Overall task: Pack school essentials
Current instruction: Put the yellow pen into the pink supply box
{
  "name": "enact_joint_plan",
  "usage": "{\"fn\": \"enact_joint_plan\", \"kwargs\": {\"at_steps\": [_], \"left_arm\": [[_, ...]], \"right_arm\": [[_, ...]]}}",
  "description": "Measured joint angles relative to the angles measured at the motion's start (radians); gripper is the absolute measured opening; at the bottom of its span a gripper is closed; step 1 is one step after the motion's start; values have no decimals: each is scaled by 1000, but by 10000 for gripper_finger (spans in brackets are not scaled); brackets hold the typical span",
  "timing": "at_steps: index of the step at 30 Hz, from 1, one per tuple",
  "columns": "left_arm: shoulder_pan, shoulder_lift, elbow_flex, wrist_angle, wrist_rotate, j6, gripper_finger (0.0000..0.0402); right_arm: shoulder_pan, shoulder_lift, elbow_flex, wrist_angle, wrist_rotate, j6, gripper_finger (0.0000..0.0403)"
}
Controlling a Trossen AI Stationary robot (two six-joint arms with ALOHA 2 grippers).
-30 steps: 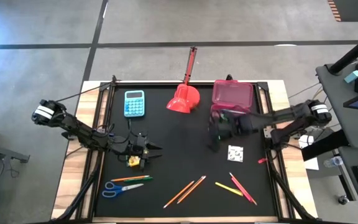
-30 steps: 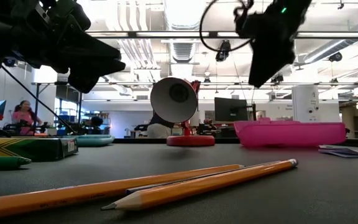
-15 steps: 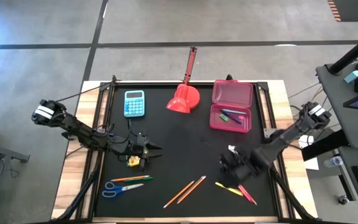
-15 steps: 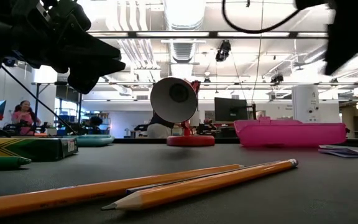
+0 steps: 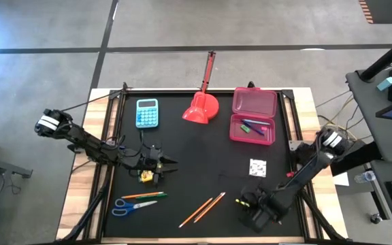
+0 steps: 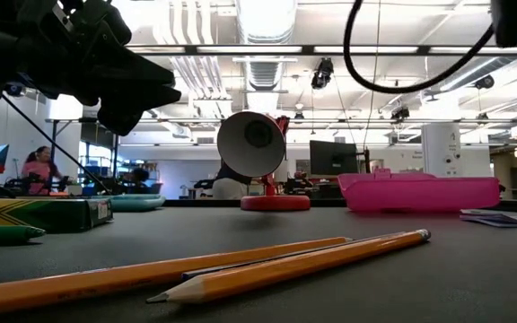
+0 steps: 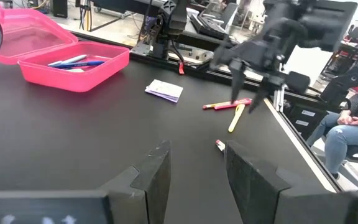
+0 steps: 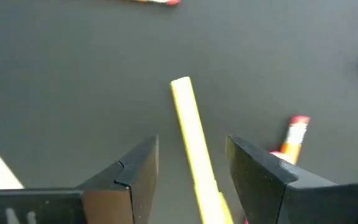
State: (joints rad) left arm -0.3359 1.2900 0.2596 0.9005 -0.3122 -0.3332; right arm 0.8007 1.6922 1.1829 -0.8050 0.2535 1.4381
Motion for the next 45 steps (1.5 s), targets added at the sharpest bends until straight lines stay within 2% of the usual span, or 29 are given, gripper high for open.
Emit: {"fn": "enact_joint_plan", "kwargs": {"at_steps": [4, 13, 21, 37, 45], "left_arm": [[0, 0, 0, -1, 0, 0, 134], [0, 0, 0, -2, 5, -4, 134], [-1, 0, 0, -2, 27, -27, 134], [-1, 0, 0, -4, 30, -27, 134], [-1, 0, 0, -5, 30, -27, 134]], "right_arm": [[20, 72, 78, -8, -2, -22, 178], [22, 173, 192, -174, 0, 1, 178], [22, 172, 164, -193, 9, 45, 178], [21, 171, 108, -182, 9, 31, 177], [19, 171, 106, -171, 1, 17, 133]]}}
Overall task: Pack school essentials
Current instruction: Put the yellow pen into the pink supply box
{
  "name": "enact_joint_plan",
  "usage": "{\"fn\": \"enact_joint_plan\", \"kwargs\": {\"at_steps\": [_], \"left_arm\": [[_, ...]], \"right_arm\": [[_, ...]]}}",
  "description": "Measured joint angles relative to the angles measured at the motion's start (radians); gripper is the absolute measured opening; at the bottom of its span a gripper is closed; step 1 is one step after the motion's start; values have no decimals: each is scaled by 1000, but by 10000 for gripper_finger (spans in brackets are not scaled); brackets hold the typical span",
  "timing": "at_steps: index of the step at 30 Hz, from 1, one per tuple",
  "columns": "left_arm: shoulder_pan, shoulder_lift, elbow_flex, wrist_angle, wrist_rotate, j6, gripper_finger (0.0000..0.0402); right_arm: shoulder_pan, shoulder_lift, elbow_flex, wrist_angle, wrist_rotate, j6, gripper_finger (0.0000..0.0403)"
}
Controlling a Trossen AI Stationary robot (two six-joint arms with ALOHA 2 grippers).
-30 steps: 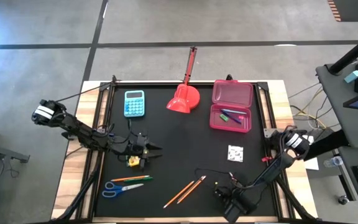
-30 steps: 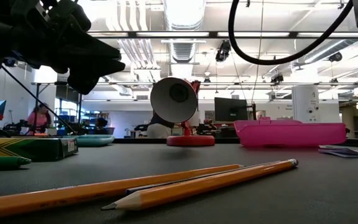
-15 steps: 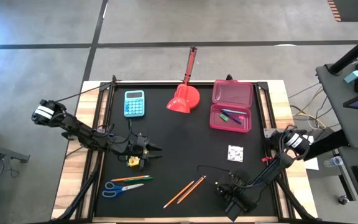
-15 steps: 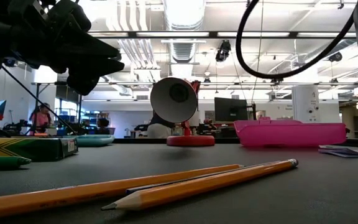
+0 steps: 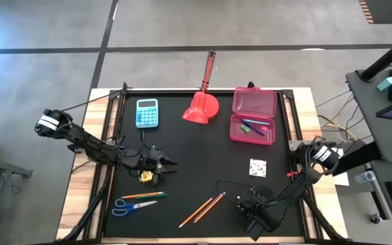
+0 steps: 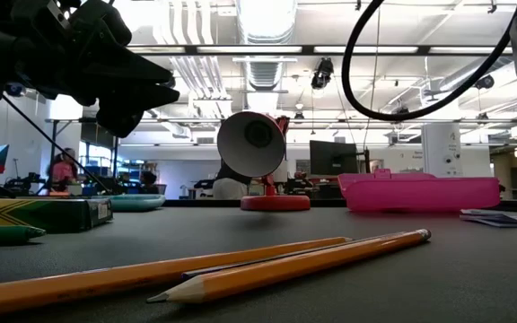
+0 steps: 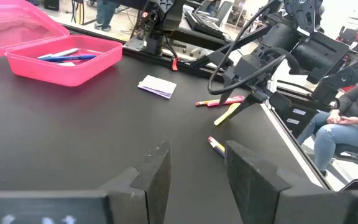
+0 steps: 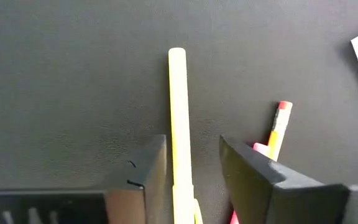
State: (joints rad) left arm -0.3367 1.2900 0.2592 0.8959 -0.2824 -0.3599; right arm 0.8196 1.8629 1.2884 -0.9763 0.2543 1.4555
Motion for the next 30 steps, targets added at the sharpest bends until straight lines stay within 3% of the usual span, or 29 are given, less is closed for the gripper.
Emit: {"fn": "enact_joint_plan", "kwargs": {"at_steps": [14, 18, 26, 30], "left_arm": [[1, 0, 0, 0, 0, 1, 134], [1, 0, 0, -1, -1, 1, 134], [0, 0, 0, -13, -2, 1, 134], [0, 0, -2, -24, -2, 1, 134]], "right_arm": [[0, 0, 0, 24, -27, 32, 34], [-2, 0, 0, 25, -31, 42, 49], [-2, 2, 0, 30, -35, 45, 118], [-2, 2, 0, 46, -35, 45, 125]]}}
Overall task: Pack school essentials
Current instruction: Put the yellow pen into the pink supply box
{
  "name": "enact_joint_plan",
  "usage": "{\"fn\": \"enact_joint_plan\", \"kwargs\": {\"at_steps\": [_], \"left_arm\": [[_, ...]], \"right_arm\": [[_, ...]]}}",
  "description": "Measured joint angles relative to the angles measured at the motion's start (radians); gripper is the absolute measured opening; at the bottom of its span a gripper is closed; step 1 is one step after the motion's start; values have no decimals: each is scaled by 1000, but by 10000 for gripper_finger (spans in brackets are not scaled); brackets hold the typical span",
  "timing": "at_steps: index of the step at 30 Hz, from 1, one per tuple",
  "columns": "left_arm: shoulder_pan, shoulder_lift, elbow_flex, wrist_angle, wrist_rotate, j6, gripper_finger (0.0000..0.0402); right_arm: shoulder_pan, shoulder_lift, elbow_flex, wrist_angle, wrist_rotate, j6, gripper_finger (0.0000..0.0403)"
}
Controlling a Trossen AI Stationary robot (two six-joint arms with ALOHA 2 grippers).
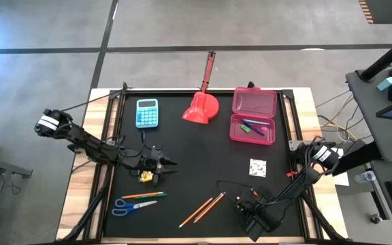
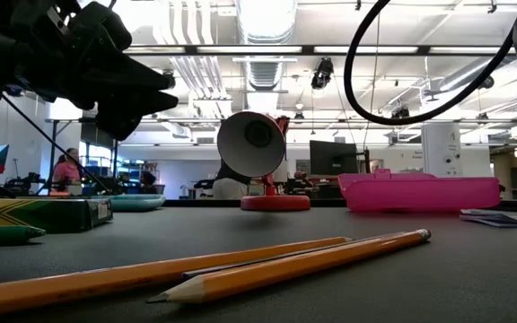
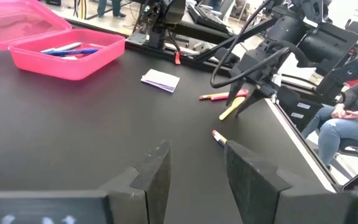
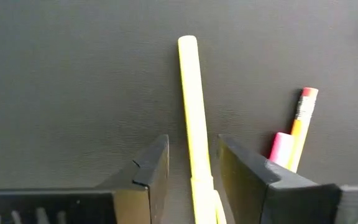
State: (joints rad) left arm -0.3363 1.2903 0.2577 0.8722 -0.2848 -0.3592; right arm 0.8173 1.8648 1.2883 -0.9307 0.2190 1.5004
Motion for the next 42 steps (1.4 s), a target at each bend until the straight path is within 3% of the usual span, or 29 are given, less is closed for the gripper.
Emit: {"fn": "enact_joint_plan", "kwargs": {"at_steps": [14, 23, 32, 42], "left_arm": [[-1, 0, 0, 0, 0, 8, 134], [0, 0, 0, 1, 0, 8, 134], [0, 0, 0, 6, 0, 8, 134], [0, 0, 2, 10, -20, 2, 134]], "right_arm": [[1, 77, 2, 42, -4, -73, 30], [0, 22, -2, 47, -1, -91, 21], [-31, -100, -4, 29, 191, -236, 19], [-220, -255, -3, -242, 313, -450, 19]]}}
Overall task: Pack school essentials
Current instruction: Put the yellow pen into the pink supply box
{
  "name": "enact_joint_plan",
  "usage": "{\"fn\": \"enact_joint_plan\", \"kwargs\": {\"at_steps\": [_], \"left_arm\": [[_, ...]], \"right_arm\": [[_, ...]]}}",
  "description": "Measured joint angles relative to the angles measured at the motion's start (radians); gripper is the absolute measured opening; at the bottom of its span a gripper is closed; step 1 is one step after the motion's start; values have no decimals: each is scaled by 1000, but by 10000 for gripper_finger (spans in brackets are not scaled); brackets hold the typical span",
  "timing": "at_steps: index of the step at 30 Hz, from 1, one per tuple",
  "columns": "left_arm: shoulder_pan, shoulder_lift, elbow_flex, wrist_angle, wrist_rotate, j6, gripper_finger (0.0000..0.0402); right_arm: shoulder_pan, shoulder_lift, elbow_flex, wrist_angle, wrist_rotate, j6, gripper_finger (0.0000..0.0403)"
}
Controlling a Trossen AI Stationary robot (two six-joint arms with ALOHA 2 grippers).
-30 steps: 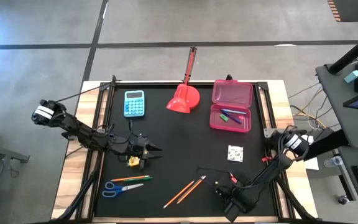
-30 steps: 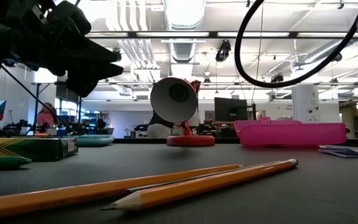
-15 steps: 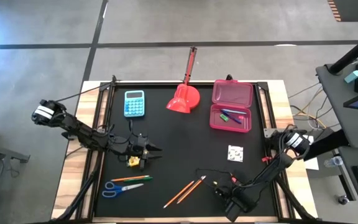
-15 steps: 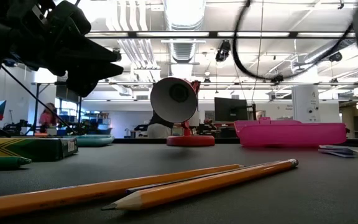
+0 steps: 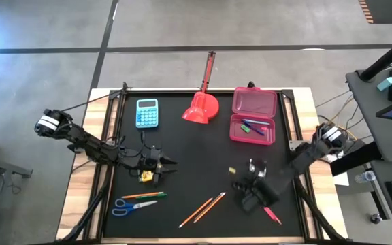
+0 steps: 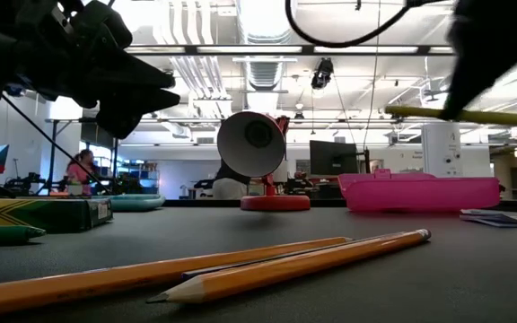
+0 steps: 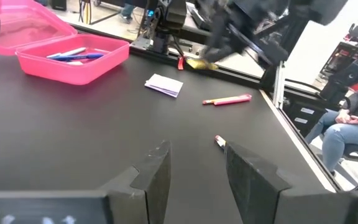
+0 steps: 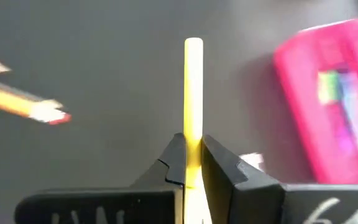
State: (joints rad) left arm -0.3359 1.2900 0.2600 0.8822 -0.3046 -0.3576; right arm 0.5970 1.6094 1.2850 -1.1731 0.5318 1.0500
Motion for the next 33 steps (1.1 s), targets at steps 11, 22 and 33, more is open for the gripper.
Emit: {"fn": "enact_joint_plan", "kwargs": {"at_steps": [11, 22, 33], "left_arm": [[0, 0, 0, 0, -38, 0, 134], [0, 0, 0, 0, -42, 33, 134], [0, 0, 0, 0, -42, 50, 134]], "right_arm": [[-343, -207, -130, -100, 15, -297, 20], [-618, -355, -420, 199, -43, -529, 22], [-714, -337, -486, 310, -68, -623, 23]]}}
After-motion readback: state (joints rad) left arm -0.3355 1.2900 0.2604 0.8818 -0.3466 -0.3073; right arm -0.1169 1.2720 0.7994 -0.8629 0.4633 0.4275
